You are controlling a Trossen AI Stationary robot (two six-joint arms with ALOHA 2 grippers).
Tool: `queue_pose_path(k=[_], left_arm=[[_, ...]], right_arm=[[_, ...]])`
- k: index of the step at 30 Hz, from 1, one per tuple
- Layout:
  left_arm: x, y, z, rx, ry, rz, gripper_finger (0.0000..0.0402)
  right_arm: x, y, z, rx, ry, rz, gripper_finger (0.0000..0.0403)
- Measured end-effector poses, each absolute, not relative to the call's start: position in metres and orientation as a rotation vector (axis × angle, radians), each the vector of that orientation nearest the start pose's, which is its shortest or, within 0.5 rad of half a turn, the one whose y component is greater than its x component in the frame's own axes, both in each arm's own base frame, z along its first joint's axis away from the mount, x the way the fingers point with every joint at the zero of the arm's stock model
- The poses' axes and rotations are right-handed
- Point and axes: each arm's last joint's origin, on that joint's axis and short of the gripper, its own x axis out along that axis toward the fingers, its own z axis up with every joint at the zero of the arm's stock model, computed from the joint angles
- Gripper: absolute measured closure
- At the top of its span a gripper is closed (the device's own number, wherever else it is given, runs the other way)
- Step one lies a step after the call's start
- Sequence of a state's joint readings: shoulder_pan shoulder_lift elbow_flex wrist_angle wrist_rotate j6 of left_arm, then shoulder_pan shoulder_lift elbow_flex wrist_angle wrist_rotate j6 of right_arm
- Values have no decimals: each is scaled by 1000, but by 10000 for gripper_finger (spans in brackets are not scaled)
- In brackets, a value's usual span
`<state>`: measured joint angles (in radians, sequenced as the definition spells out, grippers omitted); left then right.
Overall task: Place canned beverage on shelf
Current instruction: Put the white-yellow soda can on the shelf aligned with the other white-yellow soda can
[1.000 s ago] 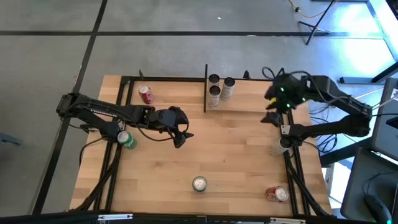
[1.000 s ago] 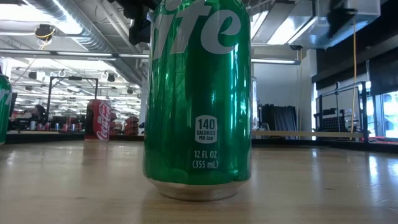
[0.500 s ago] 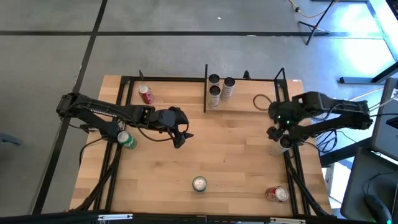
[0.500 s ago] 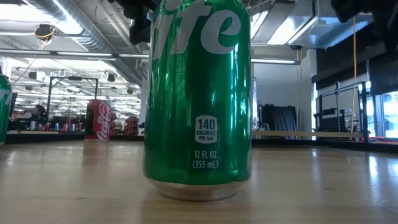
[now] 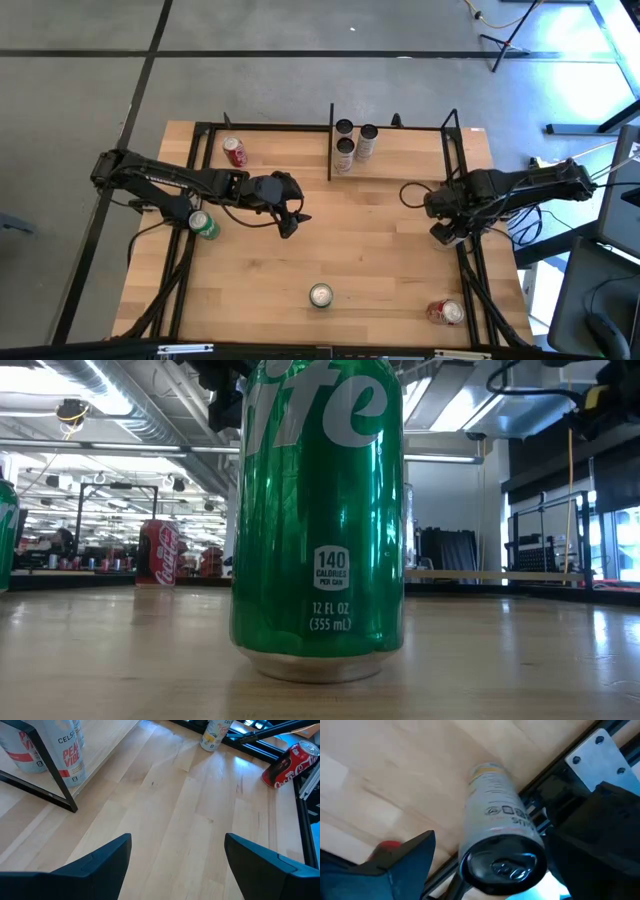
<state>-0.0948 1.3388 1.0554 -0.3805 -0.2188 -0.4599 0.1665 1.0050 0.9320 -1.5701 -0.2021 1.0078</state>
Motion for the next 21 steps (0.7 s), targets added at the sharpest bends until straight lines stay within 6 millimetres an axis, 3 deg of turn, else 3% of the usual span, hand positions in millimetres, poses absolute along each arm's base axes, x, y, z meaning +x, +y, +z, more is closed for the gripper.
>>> queue_pose_path(k=[12,15,21], left_arm=[[286,-21,290,-339,615,267,95],[286,-21,290,-339,614,267,95],[286,-21,290,-339,614,267,95]], right_arm=[[113,28,255,752,1717,-576,37],[112,29,253,743,1727,-563,70],[113,29,254,726,1722,-528,181]])
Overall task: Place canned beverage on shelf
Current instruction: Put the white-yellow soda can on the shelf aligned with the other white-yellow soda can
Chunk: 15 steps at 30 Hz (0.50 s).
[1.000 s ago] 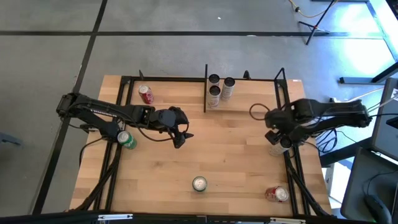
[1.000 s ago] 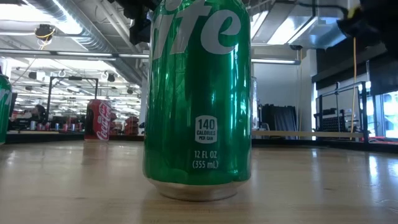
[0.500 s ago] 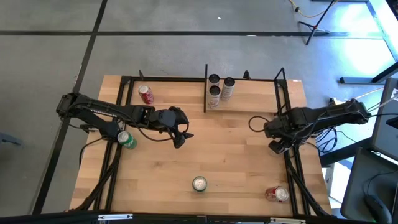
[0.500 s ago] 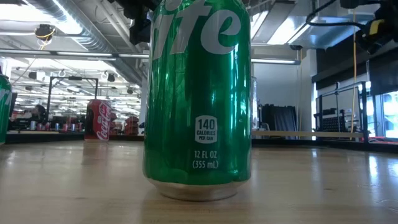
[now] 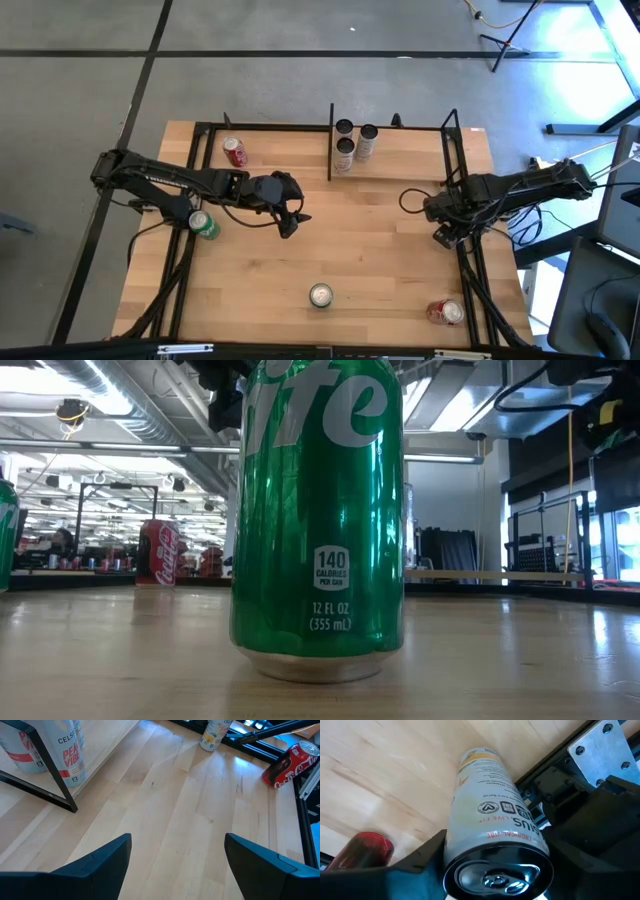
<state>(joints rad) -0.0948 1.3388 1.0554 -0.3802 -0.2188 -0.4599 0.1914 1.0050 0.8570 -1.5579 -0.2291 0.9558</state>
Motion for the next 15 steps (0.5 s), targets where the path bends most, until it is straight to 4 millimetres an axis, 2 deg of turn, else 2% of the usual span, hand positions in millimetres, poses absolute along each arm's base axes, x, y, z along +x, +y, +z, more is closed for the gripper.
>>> queue_pose_path(k=[3,8,15], left_arm=[[286,-21,290,-339,614,267,95],[286,-21,290,-339,614,267,95],[292,-21,296,-296,538,232,95]], right_arm=[[117,29,263,698,1680,-481,182],[128,28,288,636,1520,-401,182],[170,34,310,462,1274,-219,182]])
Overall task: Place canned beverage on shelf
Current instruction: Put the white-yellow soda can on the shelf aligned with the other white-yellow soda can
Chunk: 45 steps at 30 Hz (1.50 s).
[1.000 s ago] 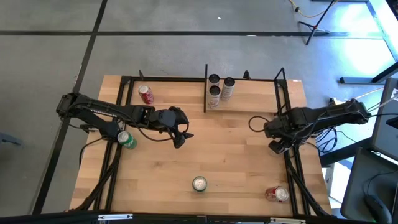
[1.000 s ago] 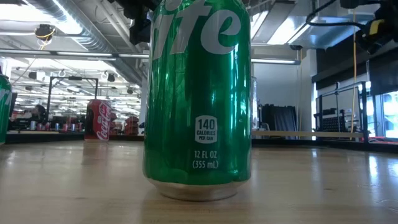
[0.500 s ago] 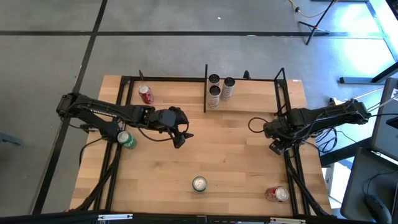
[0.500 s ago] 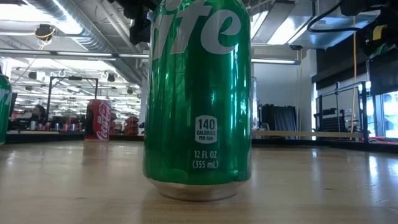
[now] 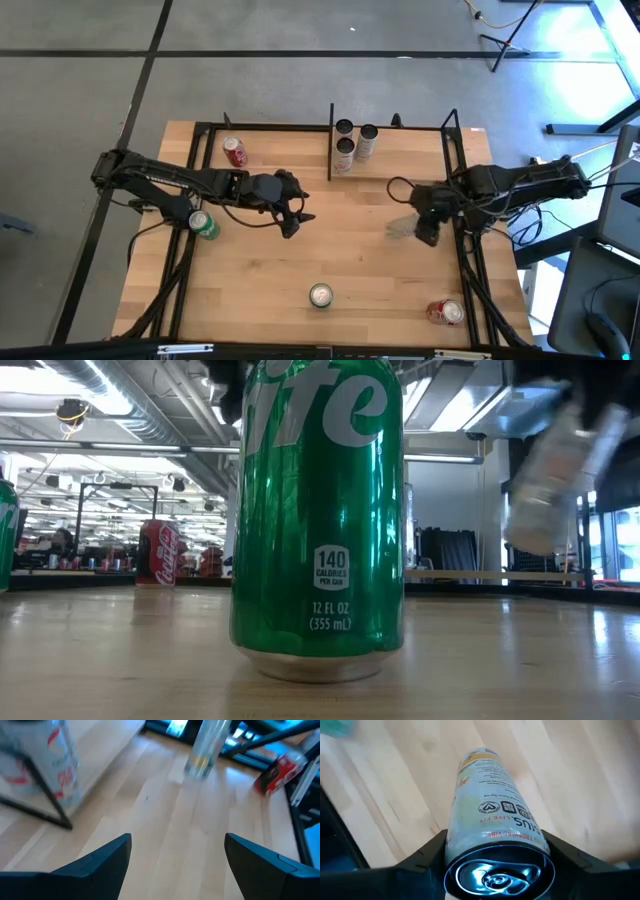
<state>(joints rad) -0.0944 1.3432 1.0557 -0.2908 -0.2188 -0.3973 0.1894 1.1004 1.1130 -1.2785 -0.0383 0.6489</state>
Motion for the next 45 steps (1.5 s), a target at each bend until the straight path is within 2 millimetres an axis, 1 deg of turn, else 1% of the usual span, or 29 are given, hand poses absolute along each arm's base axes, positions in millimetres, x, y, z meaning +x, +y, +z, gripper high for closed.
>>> queue_pose_path(k=[3,6,8,11,14,17,19,22,32,35,39,40,45], left_arm=[[300,-22,301,-282,455,209,95],[308,-17,303,-296,391,218,95],[312,-12,298,-323,393,228,95],[320,-8,290,-345,410,197,95],[328,-9,285,-361,405,112,95],[334,-10,281,-373,395,84,95],[336,-10,280,-389,385,88,95],[338,-9,277,-389,387,118,95],[339,-10,275,-394,403,101,100],[335,-10,281,-401,393,96,114],[325,-9,305,-389,316,78,139],[322,-9,308,-379,312,75,148],[321,-9,302,-364,370,81,202]], right_arm=[[196,37,317,347,1191,-169,182],[218,40,326,240,1149,-145,182],[233,42,335,175,1111,-136,182],[250,44,349,95,1065,-126,182],[265,45,362,59,1000,-102,182],[274,44,372,47,961,-93,182],[277,41,375,39,955,-88,182],[281,42,377,53,923,-58,182],[283,43,378,58,900,-50,182],[282,43,378,56,906,-51,182],[280,42,378,54,924,-52,182],[280,43,378,55,920,-52,182],[281,43,379,57,907,-51,182]])
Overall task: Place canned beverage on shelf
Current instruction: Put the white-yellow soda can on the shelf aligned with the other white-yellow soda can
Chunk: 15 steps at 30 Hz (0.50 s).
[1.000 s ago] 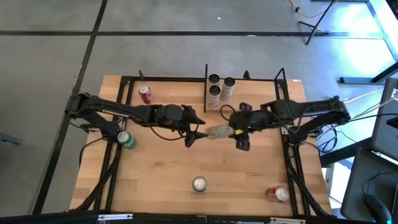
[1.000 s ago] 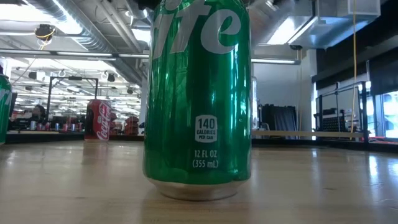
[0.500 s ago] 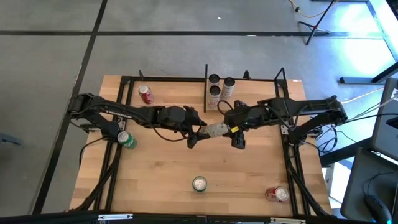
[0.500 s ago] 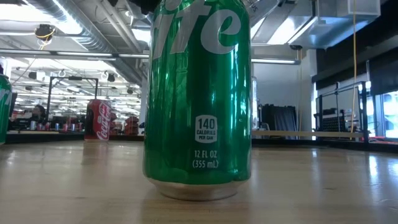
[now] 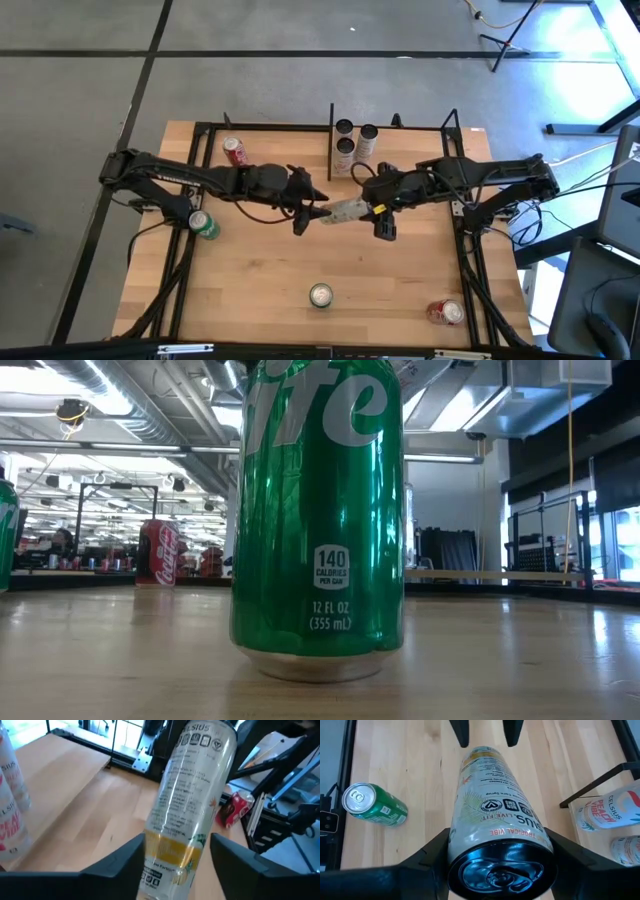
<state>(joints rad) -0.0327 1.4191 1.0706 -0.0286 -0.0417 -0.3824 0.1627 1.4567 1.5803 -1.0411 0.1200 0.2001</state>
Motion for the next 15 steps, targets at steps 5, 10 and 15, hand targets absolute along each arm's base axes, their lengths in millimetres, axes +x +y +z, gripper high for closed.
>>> queue_pose_path(k=[5,10,15], left_arm=[[322,-11,293,-358,436,87,275],[324,-15,290,-331,445,79,345],[327,-14,286,-319,449,110,387]], right_arm=[[283,43,380,61,890,-50,182],[284,44,380,70,879,-36,182],[285,44,380,71,869,-40,182]])
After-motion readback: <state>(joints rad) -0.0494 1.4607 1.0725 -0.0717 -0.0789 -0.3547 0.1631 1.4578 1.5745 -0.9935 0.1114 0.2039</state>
